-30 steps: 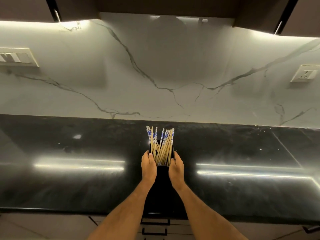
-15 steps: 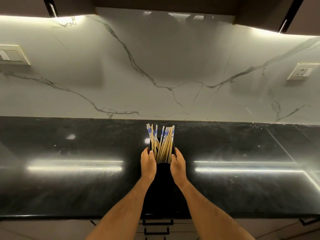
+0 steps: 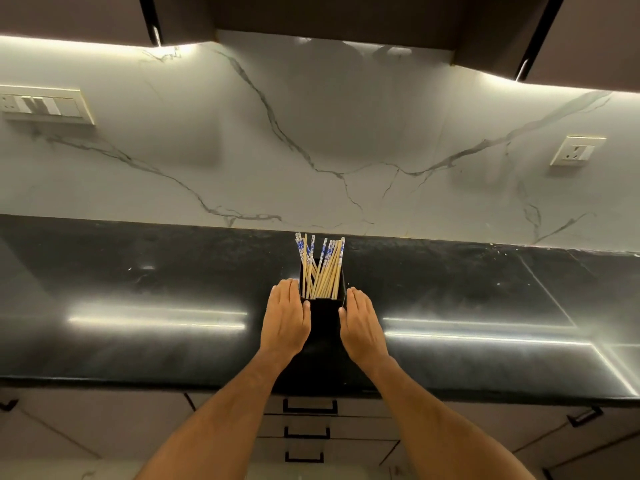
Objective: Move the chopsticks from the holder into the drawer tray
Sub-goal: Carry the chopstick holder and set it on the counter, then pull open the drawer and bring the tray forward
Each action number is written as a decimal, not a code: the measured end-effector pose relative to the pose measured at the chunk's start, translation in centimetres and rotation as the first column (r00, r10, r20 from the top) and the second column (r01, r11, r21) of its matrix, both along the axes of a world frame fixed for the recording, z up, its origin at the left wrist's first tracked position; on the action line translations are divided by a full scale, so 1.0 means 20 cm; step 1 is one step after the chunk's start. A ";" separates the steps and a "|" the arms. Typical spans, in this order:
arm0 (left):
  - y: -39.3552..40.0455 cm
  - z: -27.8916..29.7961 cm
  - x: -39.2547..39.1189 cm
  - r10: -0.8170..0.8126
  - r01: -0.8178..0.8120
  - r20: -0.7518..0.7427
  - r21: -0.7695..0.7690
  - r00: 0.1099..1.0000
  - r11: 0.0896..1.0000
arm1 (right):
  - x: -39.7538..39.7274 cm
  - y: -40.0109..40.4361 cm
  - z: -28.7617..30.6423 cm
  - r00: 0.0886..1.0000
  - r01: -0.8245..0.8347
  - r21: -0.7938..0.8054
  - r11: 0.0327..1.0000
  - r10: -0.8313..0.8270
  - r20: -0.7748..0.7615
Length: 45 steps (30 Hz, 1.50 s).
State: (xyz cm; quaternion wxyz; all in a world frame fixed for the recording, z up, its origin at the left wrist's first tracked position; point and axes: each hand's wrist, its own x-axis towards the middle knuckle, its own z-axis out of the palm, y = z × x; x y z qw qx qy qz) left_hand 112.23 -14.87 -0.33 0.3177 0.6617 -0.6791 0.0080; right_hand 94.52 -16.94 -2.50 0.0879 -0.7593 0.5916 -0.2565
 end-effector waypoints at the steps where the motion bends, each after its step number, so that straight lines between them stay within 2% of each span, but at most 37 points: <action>1: 0.04 -0.01 0.00 0.003 -0.004 0.058 0.017 0.998 1.000 | -0.01 0.04 0.00 0.998 -0.018 -0.035 0.999 0.016 -0.059; 5: 0.23 -0.04 -0.04 0.028 -0.048 0.193 0.099 0.981 0.994 | -0.06 0.22 0.00 0.975 -0.078 -0.085 0.993 0.058 -0.213; 11: 0.59 -0.09 -0.15 0.001 -0.036 0.223 0.153 0.975 0.988 | -0.14 0.53 -0.05 0.950 -0.118 -0.089 0.989 0.086 -0.300; 22: 0.99 -0.36 -0.21 -0.059 0.002 0.161 0.333 0.985 0.943 | -0.18 0.89 -0.35 0.959 -0.138 0.033 0.990 0.142 -0.244; 25: 1.01 -0.46 -0.19 -0.085 0.018 0.149 0.406 0.985 0.914 | -0.15 0.92 -0.45 0.955 -0.140 0.103 0.985 0.162 -0.249; 30: 0.93 -0.66 -0.15 -0.150 0.019 0.211 0.520 0.966 0.854 | -0.07 0.85 -0.63 0.911 -0.166 0.244 0.955 0.243 -0.332; 35: 0.77 -0.85 -0.14 -0.185 0.072 0.139 0.578 0.973 0.813 | 0.01 0.68 -0.75 0.899 -0.152 0.421 0.894 0.302 -0.317; 38: 0.67 -0.96 -0.12 -0.278 0.106 0.191 0.615 0.941 0.781 | 0.07 0.59 -0.82 0.829 -0.147 0.518 0.843 0.390 -0.400; 40: 0.60 -1.03 -0.12 -0.355 0.148 0.213 0.633 0.911 0.760 | 0.13 0.54 -0.86 0.810 -0.166 0.491 0.855 0.402 -0.426; 42: 0.54 -1.10 -0.11 -0.407 0.158 0.260 0.642 0.876 0.750 | 0.16 0.51 -0.90 0.839 -0.135 0.488 0.862 0.362 -0.407; 45: 0.49 -1.14 -0.13 -0.379 0.183 0.221 0.597 0.899 0.781 | 0.18 0.46 -0.95 0.822 -0.119 0.457 0.882 0.345 -0.453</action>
